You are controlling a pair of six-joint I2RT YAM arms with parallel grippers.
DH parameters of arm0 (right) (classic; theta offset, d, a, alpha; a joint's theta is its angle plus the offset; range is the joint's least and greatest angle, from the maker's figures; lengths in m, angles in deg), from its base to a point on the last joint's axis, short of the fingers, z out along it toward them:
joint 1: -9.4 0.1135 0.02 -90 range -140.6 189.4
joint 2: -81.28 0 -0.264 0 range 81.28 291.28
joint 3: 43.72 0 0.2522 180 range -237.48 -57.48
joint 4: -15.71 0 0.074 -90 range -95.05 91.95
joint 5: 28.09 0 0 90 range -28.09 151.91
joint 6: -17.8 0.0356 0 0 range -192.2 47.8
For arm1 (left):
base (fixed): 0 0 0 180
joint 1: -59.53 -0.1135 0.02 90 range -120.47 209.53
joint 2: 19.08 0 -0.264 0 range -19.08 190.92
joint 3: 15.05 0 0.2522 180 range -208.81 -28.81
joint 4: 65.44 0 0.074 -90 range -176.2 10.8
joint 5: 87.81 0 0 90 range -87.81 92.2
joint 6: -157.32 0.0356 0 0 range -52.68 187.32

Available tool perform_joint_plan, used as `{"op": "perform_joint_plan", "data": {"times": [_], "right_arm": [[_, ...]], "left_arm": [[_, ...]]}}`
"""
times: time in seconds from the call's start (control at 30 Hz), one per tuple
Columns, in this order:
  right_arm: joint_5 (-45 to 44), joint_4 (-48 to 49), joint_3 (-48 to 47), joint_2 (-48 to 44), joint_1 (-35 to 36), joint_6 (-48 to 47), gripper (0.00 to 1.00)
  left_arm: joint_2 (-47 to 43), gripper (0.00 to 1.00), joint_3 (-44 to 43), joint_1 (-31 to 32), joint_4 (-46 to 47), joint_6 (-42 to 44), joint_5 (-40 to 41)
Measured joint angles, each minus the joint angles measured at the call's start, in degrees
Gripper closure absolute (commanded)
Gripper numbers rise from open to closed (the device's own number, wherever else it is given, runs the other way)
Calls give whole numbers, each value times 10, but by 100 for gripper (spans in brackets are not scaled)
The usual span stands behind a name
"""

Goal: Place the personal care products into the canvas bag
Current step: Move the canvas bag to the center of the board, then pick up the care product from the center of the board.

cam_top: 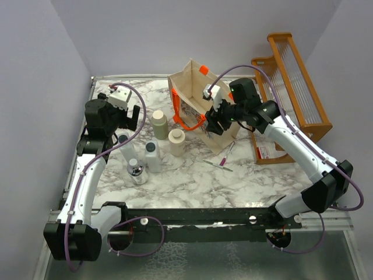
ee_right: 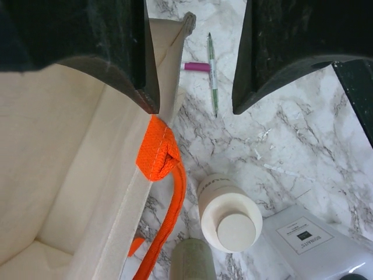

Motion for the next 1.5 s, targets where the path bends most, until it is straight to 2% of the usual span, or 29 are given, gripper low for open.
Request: {"op": "perform_joint_plan", "data": {"times": [0.1, 0.13, 0.2, 0.37, 0.53, 0.73, 1.1, 1.5], "right_arm": [[0, 5, -11, 0, 2, -19, 38], [0, 8, -16, 0, 3, -24, 28], [0, 16, -27, 0, 8, -34, 19], [3, 41, -52, 2, 24, -52, 16], [18, 57, -91, 36, 49, -65, 14], [57, 66, -108, 93, 102, -94, 0], [118, 122, -98, 168, 179, -109, 0], [119, 153, -130, 278, 198, -74, 0]], "left_arm": [[0, 1, 0, 0, -13, 2, -12], [0, 1, 0, 0, -19, 3, -14], [0, 1, 0, 0, -27, 3, -17], [-5, 1, 0, 0, -46, 4, -14], [-5, 1, -3, 0, -57, -4, 23], [18, 1, -33, -17, -68, -32, 56], [59, 1, -75, -95, -92, -92, 48], [63, 1, -75, -113, -94, -100, 35]]}}
